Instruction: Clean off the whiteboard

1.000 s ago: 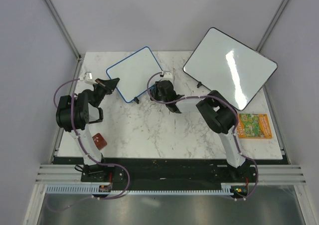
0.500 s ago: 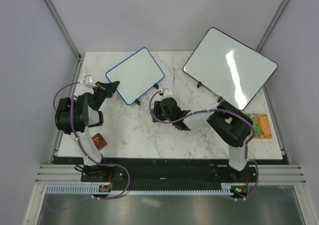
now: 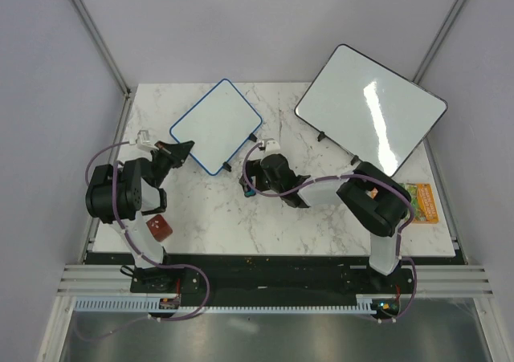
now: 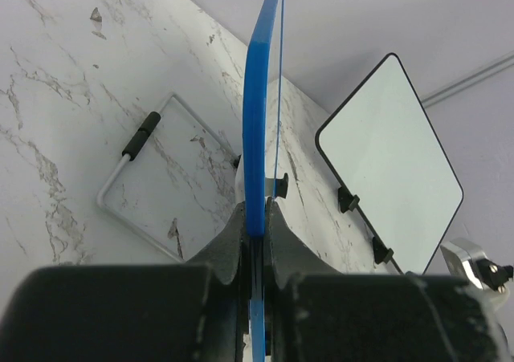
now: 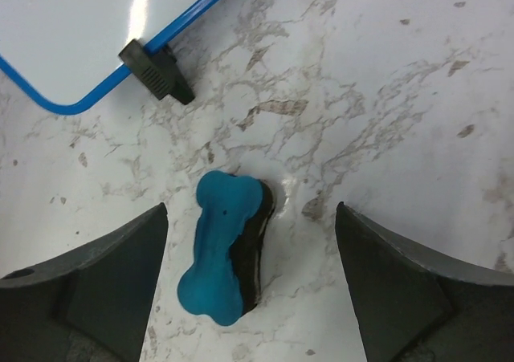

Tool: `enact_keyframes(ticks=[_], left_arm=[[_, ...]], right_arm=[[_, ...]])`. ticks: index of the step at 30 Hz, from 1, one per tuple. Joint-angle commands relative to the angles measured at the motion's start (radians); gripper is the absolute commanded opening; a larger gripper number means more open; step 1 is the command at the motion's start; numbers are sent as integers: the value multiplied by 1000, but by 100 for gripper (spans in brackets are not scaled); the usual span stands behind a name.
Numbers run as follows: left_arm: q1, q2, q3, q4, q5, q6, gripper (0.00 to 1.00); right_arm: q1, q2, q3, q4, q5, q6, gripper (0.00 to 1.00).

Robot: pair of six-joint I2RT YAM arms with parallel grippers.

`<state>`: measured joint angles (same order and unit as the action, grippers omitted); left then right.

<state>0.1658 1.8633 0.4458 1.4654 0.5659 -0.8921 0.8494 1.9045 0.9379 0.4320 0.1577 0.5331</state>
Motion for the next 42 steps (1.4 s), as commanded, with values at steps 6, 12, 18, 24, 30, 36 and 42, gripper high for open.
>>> enact_keyframes(ticks=[6,12,18,24,30,36,42], left_arm=[[-23,-75,-94,153,94,117,13],[-23,-128,-108,80,69,143,39],[-23,-196,-136,3,43,167,52],[-23,-300,-243,-3,11,157,52],[-25,-472,-268,-280,-49,177,56],[-23,-608,-268,-485,-83,209,57],[-98,-756,-266,-605,-29,272,43]], right_arm=[[-165,-13,88,-79,-21,-41,91],[-191,-1,102,-84,-14,-53,98],[-196,33,136,-75,-26,-51,98],[-197,79,194,-73,-32,-70,98],[-216,129,265,-76,-61,-67,98],[-220,137,251,-59,-70,-55,97],[-220,67,184,-53,-84,-42,94]])
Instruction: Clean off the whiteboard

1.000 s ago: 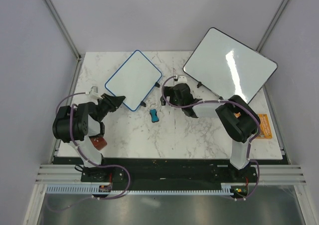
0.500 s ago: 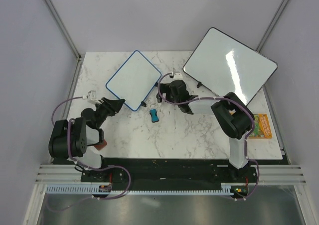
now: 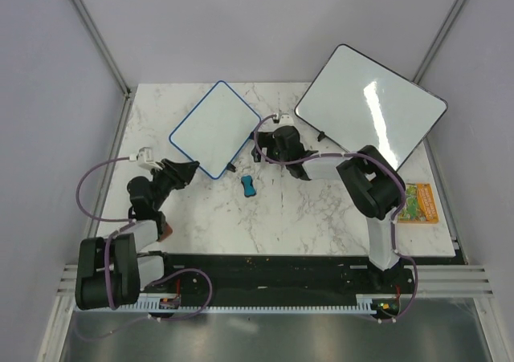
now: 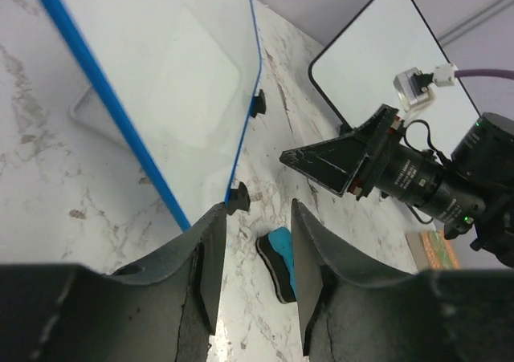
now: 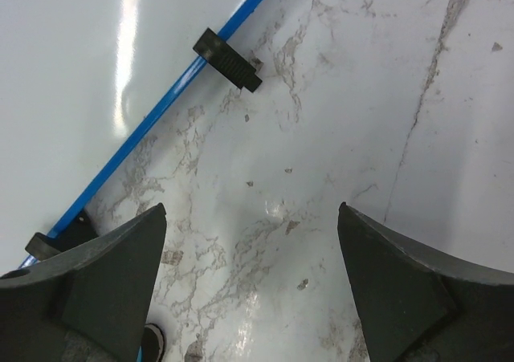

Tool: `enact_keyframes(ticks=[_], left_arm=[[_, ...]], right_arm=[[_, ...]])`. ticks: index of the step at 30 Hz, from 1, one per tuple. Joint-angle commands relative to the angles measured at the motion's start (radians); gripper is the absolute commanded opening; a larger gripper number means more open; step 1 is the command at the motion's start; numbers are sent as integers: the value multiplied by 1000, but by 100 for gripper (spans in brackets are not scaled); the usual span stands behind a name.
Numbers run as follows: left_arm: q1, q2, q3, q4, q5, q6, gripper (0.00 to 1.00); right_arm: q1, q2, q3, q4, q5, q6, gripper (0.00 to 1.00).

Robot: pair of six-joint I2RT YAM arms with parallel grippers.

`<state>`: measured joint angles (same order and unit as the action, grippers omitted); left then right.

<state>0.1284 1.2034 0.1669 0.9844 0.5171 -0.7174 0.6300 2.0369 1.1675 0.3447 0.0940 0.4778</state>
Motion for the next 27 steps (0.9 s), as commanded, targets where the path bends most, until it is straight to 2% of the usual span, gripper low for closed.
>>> enact_keyframes(ticks=[1,2,6,7,8,12,15,18,20,23,27], left_arm=[[-116,-114,22,-159,17,117,43],[-166,-135,52,-265,-12,181,44],[-358,-186,154,-487,-52,326,67],[-374,-185,190,-521,-51,343,88],[-381,-179,210,-547,-23,348,99],[-403,-150,278,-636,73,371,99],[-411,-171,302,-671,80,371,99],[-412,-275,275,-679,64,366,99],[-414,-374,246,-696,6,355,99],[-414,-479,223,-736,-34,374,99],[-414,-541,214,-760,-58,395,99]], right_arm=[[-3,-84,-63,34,-17,15,93],[-3,-105,-80,21,-11,16,93],[-1,-272,-190,-53,45,9,96],[-1,-309,-210,-73,59,2,96],[-1,-389,-230,-105,76,-5,97],[-1,-616,-333,-208,173,-53,98],[-1,-817,-396,-312,283,-62,98],[-1,-1024,-469,-373,355,-76,98],[-1,-1148,-492,-444,430,-88,98],[-1,-1274,-549,-512,536,-87,98],[-1,-1368,-615,-524,621,-65,98]])
